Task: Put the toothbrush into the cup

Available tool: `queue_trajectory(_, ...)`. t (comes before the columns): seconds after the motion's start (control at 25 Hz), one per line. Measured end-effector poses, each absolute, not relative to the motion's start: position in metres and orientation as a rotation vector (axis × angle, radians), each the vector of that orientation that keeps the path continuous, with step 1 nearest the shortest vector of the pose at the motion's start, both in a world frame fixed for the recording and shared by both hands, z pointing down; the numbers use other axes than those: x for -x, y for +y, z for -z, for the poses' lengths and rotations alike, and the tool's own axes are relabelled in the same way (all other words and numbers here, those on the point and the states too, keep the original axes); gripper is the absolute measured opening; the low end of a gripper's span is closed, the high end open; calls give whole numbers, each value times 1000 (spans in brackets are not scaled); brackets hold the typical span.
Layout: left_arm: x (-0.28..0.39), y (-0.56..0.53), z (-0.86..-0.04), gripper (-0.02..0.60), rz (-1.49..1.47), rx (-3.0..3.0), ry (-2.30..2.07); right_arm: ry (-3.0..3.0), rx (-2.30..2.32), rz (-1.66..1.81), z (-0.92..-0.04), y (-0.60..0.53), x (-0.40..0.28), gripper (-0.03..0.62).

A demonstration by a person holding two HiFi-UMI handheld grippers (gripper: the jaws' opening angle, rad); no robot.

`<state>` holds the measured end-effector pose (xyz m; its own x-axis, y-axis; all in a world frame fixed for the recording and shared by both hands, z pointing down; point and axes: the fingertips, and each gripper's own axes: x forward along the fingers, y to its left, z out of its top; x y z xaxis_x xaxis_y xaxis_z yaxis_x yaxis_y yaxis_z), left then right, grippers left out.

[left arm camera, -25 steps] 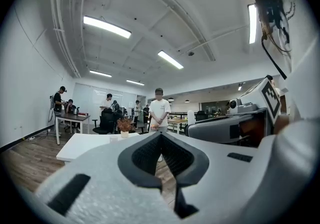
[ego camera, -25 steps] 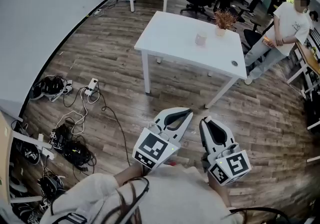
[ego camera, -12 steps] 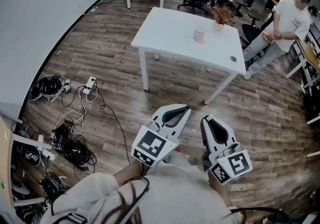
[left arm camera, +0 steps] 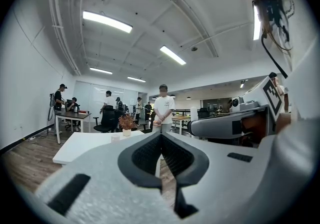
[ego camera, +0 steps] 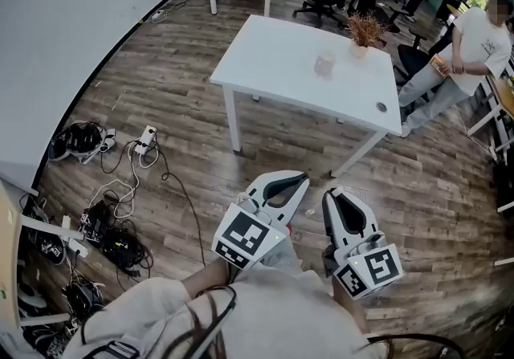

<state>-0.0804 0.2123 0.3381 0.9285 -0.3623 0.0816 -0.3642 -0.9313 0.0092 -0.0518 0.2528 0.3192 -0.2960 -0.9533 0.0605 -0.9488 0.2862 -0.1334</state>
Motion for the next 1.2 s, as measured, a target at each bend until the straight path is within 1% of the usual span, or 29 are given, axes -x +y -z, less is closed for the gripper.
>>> queue_trajectory(0.36,10,141,-343,3,-164,-3067,-561,2508,1833,225,-324,176,-17,48)
queue_trajectory(0.8,-51,64,-349,3,-192,-3048,-631,2569,1767,232,-334,97,-78,48)
queue_trajectory(1.2,-78,31,-358,3,-228,-3020,-649,2563,1753,269,-343,67,-110,47)
